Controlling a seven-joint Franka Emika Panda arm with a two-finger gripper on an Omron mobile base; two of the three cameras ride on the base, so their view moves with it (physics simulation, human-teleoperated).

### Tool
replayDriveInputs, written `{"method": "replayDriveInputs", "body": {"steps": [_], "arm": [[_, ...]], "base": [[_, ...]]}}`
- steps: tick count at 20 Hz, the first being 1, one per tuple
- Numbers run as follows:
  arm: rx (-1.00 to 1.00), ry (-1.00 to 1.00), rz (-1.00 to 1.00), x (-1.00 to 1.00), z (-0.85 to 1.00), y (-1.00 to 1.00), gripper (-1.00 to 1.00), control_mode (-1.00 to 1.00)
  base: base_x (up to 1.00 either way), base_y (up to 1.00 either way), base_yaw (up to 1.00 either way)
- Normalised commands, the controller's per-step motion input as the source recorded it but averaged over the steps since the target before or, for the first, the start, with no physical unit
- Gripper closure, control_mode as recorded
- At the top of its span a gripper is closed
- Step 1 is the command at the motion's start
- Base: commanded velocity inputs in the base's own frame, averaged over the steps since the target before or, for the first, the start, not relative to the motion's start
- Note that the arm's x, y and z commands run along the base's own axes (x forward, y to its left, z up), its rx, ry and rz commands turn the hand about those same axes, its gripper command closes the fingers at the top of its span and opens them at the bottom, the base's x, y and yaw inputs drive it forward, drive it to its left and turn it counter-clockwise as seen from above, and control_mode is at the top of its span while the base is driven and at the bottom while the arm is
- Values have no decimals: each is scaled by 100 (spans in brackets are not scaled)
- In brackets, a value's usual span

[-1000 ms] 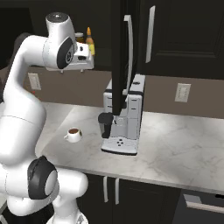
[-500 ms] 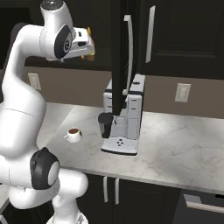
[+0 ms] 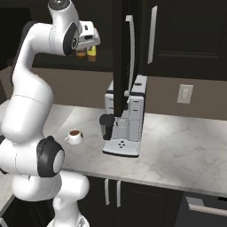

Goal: Pick the cinnamon and honey bottle from the cabinet and place them next to the mug.

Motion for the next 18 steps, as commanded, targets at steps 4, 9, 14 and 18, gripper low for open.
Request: {"method": "replayDriveInputs", "body": {"steps": [4, 9, 14, 18], "arm": [[0, 0, 0, 91, 0, -3, -100, -100], [6, 0, 0, 48, 1, -20, -100, -100], [19, 0, 0, 21, 2, -22, -100, -100], [6, 8, 0, 0, 0, -2, -100, -100]], "base": [[0, 0, 0], [0, 0, 0], [0, 0, 0], [0, 0, 0]]}}
